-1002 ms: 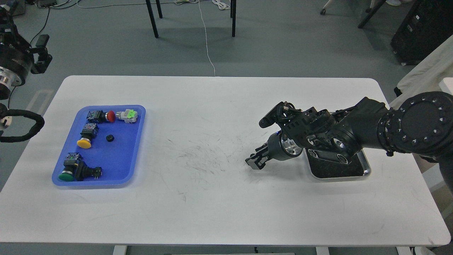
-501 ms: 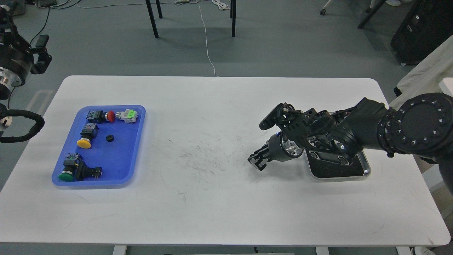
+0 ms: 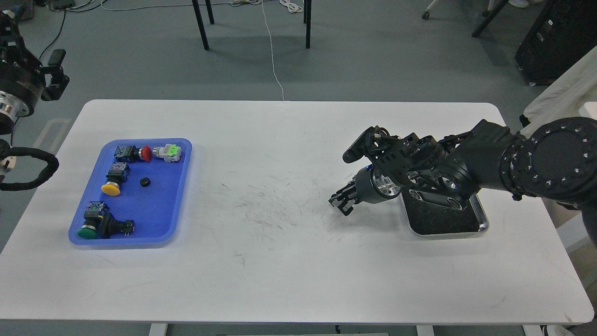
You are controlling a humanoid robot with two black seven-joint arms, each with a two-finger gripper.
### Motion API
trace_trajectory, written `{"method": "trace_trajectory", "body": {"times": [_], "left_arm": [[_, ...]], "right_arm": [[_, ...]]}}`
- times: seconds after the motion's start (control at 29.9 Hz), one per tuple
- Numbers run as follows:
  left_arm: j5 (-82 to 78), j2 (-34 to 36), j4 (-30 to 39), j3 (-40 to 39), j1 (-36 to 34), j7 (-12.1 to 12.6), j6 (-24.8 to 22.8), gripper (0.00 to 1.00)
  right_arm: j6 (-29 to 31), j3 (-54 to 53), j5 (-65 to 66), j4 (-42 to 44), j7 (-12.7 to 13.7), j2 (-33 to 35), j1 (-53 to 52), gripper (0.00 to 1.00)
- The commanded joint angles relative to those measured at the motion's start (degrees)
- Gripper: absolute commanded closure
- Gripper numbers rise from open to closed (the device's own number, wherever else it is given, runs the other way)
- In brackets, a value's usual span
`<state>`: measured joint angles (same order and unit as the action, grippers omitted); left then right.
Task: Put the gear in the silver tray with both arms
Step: 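Lift the black gear and carry it over the silver tray, then lower the gear into the silver tray and open the right gripper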
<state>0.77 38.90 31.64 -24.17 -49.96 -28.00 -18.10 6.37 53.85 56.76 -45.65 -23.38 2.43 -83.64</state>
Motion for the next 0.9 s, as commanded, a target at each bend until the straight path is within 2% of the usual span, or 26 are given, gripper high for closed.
{"method": "trace_trajectory", "body": {"times": [0.0,0.33,0.53,0.87], "left_arm": [[0.0,0.0,0.0,0.0,0.0,0.0,0.0,0.02],[-0.1,0.7,0.0,0.1,0.7,0.0,-0.2,0.02],[-0.2,0.7,0.1,0.2,0.9,0.0,-0.1,0.02],[-0.2,0.8,0.1,0.2,1.4,0.0,-0.1,0.02]], "right_arm": [[0.1,-1.0,-0.3,-0.4,-0.3,3.5,-2.5,0.95],[0.4,-7.1,-0.8,-1.0,-0.5,19.1,-2.4,0.95],[0.1,-8.1,-0.5,-1.0,-1.0,25.6,1.4,0.95],[-2.4,-8.3,0.1,0.3,-0.9,26.0,10.2,0.94]]}}
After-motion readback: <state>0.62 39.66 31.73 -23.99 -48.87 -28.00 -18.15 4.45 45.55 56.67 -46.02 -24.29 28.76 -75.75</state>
